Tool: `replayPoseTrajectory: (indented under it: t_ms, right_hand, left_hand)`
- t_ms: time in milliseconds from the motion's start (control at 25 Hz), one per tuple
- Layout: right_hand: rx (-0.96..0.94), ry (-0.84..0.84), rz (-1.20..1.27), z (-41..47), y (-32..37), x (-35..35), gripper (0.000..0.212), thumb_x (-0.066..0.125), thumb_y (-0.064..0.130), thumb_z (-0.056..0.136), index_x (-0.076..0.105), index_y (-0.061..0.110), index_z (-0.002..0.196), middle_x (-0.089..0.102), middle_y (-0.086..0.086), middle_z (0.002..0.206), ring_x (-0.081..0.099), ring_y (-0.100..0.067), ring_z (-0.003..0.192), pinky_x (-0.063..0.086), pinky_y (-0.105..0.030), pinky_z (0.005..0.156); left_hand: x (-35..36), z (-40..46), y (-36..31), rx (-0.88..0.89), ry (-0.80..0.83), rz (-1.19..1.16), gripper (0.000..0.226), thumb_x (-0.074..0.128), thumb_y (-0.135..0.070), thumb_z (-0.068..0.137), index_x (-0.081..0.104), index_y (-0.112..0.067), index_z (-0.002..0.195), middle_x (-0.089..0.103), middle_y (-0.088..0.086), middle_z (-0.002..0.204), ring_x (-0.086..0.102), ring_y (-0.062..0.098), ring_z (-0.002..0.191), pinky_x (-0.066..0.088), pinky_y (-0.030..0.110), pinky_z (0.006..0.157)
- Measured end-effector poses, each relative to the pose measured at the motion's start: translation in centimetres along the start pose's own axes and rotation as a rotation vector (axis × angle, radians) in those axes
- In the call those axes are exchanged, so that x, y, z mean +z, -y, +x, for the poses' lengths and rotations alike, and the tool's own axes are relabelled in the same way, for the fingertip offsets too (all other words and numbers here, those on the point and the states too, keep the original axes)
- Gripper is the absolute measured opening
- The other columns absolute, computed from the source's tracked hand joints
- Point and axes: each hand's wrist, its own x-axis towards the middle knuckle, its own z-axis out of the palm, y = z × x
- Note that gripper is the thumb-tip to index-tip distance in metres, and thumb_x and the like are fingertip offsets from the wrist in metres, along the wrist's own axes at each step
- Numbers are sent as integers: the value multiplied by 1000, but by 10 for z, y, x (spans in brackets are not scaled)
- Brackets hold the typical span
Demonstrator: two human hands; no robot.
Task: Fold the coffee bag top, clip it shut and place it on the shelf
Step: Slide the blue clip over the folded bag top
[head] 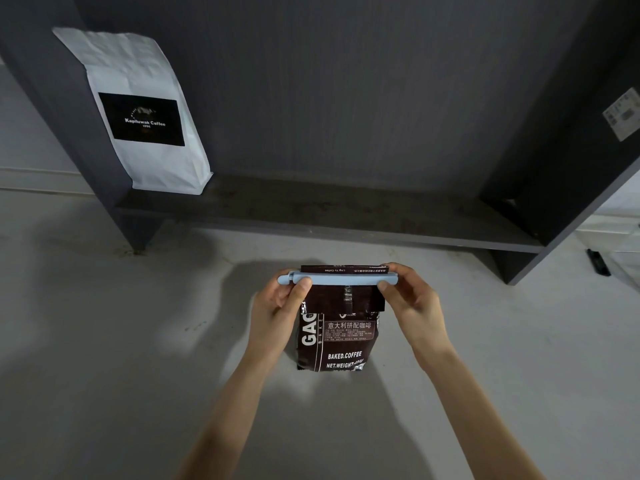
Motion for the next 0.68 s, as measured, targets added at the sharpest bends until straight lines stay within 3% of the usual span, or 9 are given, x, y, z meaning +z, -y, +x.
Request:
replayPoseTrajectory:
  t_ms: [360,560,680]
  right_hand:
    - [-31,22,22,-6,3,0,24,52,0,85,55,24,86,61,5,80,60,11,64,47,-5,56]
    - [-20,2,34,-7,0,2,19,53,2,85,54,19,93,59,3,77,58,9,60,47,-5,56]
    - [-11,-5,36,-6,-2,2,19,54,3,85,55,20,92,59,1,77,57,8,60,48,-6,58]
  left_hand:
    - [-10,1,8,10,66,-41,15,52,-29,80,65,-24,87,72,-15,80,63,1,84,47,11,75]
    - [0,0,12,-57,-65,-146,18,58,-32,78,68,-18,80,70,-10,70,62,5,76,48,12,72]
    - [2,-2,10,-84,-87,-153,26,60,-37,76,70,-14,85,72,-4,78,64,10,84,48,19,80]
